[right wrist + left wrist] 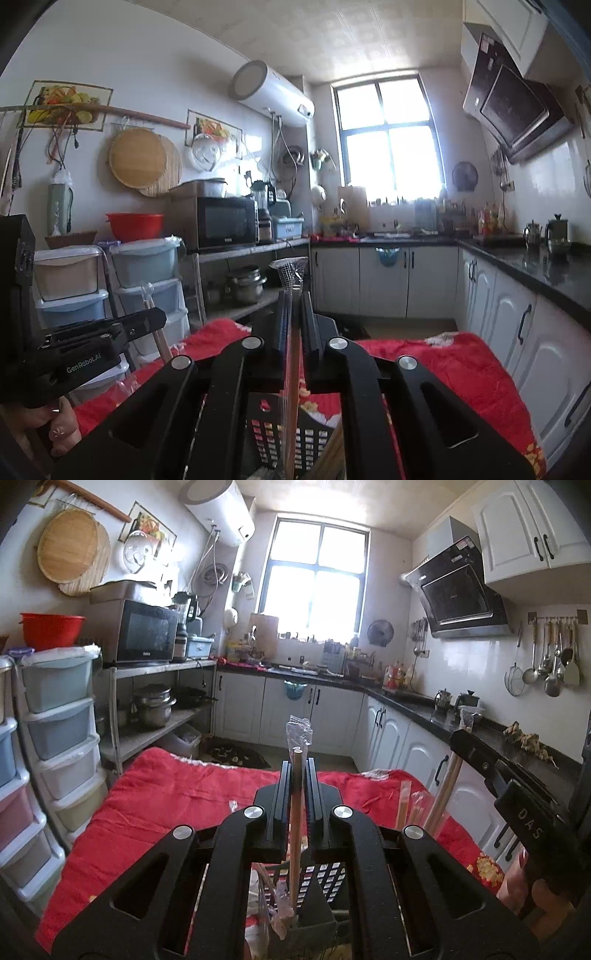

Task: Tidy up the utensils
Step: 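Lower chopsticks into the caddy and open the left tool while the right tool releases, then pull both open tools back from the caddy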

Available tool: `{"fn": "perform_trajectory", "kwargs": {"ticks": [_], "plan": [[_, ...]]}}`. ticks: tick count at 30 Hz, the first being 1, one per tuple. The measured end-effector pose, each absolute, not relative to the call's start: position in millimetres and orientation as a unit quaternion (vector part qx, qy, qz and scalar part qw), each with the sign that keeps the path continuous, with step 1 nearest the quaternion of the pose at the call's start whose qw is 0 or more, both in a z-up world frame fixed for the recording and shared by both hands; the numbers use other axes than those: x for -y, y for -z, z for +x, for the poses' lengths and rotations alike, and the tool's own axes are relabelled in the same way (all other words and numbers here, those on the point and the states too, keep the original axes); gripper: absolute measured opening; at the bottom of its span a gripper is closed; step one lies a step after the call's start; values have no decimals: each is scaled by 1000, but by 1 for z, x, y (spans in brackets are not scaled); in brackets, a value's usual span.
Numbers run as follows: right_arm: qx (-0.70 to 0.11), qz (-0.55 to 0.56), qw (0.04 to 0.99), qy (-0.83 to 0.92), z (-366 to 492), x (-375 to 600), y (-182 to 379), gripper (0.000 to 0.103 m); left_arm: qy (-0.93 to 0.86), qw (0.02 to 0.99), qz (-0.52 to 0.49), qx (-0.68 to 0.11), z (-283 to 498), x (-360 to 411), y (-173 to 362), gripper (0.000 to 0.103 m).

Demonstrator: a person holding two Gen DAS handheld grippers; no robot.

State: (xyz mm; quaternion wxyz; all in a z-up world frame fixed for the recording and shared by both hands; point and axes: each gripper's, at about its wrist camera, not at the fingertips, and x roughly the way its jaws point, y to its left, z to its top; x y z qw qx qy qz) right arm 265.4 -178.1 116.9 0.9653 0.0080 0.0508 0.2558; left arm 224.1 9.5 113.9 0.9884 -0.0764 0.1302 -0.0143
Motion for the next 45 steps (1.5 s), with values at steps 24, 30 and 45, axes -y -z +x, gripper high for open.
{"fn": "perform_trajectory", "kwargs": {"ticks": [24, 30, 45], "plan": [[-104, -4, 966, -237, 219, 196, -121, 61, 37, 980, -108, -164, 193, -22, -119, 92], [-110, -8, 967, -229, 194, 204, -123, 74, 42, 980, -110, -160, 173, -19, -126, 92], [-156, -16, 965, -209, 154, 219, -89, 93, 53, 972, -103, -206, 138, -13, -89, 93]]}}
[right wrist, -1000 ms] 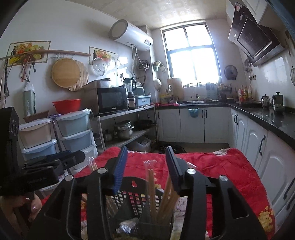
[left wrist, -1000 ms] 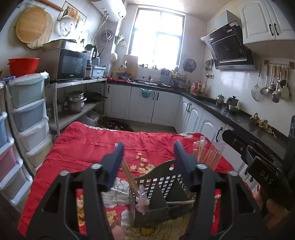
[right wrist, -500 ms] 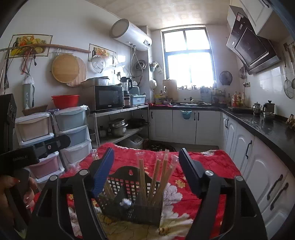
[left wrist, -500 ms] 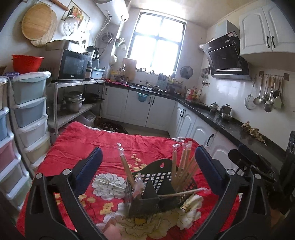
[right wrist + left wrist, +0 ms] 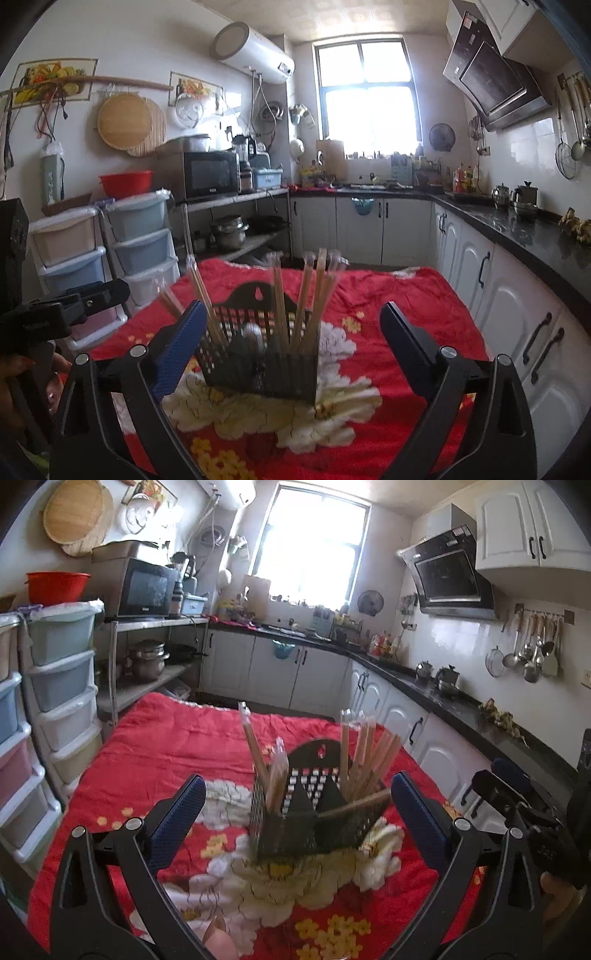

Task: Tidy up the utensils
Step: 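Pull both open tools back from the caddy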

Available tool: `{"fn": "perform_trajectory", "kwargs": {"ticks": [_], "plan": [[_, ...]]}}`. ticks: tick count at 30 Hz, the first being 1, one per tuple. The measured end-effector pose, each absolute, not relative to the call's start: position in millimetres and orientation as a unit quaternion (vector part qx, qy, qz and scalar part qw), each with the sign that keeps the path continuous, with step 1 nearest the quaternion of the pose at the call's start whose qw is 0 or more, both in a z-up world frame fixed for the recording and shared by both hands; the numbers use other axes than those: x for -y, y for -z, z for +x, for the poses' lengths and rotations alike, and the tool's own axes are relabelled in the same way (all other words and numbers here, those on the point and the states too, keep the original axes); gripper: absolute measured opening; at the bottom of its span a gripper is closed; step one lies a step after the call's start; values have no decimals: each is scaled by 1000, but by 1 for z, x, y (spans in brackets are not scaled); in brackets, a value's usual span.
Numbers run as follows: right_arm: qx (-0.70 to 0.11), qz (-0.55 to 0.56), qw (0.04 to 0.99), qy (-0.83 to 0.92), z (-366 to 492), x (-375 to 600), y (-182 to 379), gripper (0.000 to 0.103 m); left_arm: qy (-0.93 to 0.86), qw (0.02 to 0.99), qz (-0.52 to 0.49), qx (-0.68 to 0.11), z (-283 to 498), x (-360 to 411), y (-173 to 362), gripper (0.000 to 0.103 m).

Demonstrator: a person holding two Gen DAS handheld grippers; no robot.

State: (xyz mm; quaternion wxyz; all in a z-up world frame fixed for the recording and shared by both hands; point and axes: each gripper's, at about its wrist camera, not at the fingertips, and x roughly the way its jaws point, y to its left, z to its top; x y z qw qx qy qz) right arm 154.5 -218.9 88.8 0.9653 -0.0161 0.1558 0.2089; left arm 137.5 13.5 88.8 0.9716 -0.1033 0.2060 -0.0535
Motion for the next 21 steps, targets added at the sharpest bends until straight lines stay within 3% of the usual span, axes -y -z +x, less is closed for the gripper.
{"fn": "perform_trajectory", "kwargs": {"ticks": [14, 21], "plan": [[-228, -29, 953, -195, 138, 221, -28, 96, 44, 957, -105, -266, 120, -12, -24, 93], [-242, -22, 951, -193, 128, 220, -2, 96, 35, 960, -103, -258, 109, -4, -6, 93]]}}
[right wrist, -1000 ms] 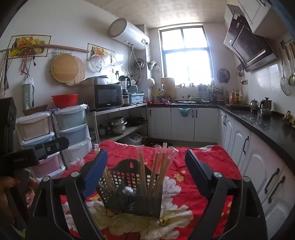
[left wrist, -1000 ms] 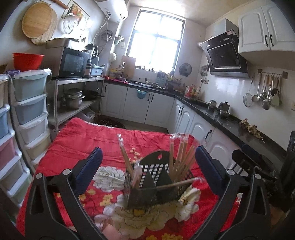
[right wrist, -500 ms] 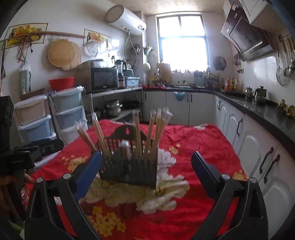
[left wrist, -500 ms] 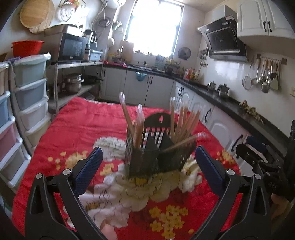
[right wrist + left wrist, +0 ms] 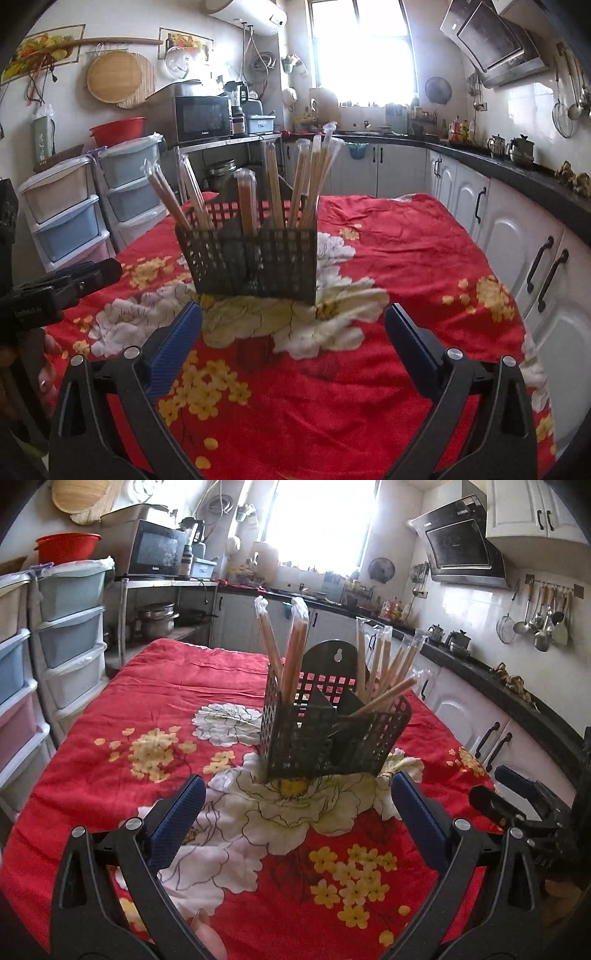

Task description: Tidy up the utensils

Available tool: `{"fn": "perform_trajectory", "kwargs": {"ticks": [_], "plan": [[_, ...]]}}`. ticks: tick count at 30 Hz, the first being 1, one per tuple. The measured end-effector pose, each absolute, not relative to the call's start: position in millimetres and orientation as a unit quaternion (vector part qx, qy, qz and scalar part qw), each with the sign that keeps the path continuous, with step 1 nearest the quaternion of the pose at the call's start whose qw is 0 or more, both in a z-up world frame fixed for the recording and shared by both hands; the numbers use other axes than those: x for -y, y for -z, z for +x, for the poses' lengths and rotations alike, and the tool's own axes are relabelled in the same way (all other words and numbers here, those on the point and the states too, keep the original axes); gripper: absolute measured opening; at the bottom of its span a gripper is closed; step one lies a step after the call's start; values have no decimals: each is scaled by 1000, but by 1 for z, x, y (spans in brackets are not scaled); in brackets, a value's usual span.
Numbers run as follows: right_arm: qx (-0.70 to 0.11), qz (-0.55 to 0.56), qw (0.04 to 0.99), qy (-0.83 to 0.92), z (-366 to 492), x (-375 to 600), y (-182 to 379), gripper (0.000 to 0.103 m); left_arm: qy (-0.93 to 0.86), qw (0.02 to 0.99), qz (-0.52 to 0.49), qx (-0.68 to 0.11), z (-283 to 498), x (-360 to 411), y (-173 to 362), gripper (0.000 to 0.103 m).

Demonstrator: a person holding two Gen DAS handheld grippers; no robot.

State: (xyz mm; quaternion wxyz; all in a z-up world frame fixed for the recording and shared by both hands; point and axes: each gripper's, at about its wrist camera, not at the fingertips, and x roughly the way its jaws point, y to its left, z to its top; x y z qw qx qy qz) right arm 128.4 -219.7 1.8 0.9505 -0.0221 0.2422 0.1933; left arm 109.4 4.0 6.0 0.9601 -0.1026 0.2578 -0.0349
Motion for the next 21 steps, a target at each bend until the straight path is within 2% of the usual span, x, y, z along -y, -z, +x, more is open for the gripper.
{"fn": "perform_trajectory", "kwargs": {"ticks": [14, 21], "plan": [[-101, -24, 978, -179, 79, 221, 8, 97, 0, 982, -86, -170, 78, 4, 17, 93], [-78, -9, 984, -160, 73, 225, 12, 97, -17, 987, -69, -142, 68, 9, 18, 93]]}}
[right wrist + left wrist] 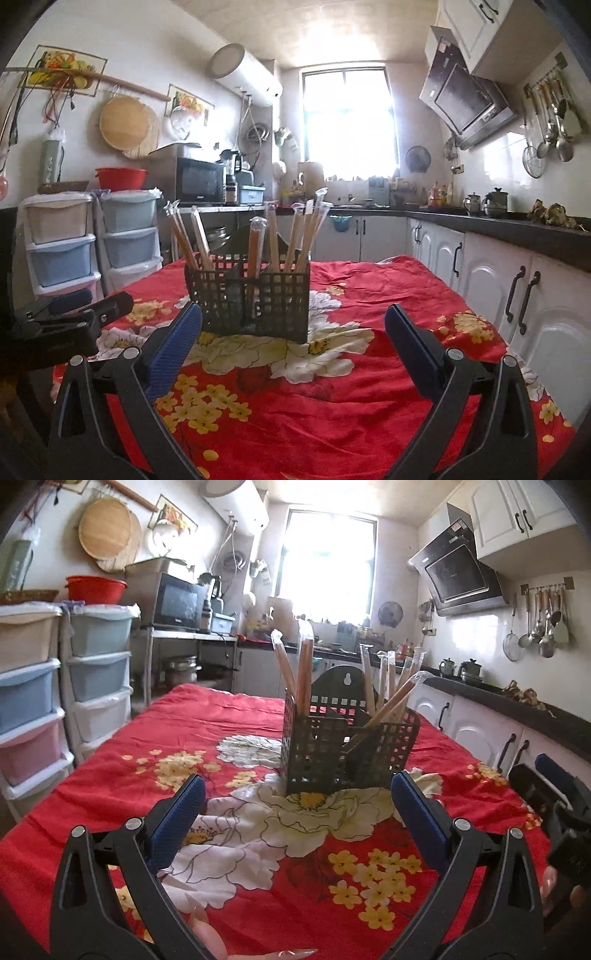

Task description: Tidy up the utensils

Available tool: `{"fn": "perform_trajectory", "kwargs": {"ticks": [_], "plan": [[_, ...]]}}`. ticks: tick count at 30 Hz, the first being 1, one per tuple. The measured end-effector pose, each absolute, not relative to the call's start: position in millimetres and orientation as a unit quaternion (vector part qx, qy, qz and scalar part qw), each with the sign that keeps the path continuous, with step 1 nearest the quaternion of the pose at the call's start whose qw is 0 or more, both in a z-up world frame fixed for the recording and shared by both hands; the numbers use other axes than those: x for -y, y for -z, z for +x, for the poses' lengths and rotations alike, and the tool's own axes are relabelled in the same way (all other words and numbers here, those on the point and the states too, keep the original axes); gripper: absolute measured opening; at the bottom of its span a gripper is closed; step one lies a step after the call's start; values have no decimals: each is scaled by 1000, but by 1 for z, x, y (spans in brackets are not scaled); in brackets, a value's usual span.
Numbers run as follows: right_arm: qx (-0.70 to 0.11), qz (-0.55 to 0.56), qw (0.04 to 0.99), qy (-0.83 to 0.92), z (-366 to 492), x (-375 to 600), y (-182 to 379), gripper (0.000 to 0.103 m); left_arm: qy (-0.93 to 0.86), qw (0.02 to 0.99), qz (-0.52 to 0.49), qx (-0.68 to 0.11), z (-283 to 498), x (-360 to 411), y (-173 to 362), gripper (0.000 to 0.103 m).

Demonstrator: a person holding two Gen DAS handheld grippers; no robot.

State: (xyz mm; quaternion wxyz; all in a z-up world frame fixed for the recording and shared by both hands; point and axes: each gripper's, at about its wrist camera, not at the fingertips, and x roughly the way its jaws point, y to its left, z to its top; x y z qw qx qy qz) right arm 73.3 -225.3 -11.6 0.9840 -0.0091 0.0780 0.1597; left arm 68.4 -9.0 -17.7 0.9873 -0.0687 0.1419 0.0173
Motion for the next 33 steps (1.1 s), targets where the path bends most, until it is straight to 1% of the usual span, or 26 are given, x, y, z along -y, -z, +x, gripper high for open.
{"fn": "perform_trajectory", "kwargs": {"ticks": [7, 33], "plan": [[-80, -3, 985, -155, 74, 227, 13, 97, -10, 989, -70, -126, 63, 8, 16, 93], [-79, -2, 985, -155, 75, 227, 15, 97, -14, 990, -72, -123, 61, 8, 16, 93]]}}
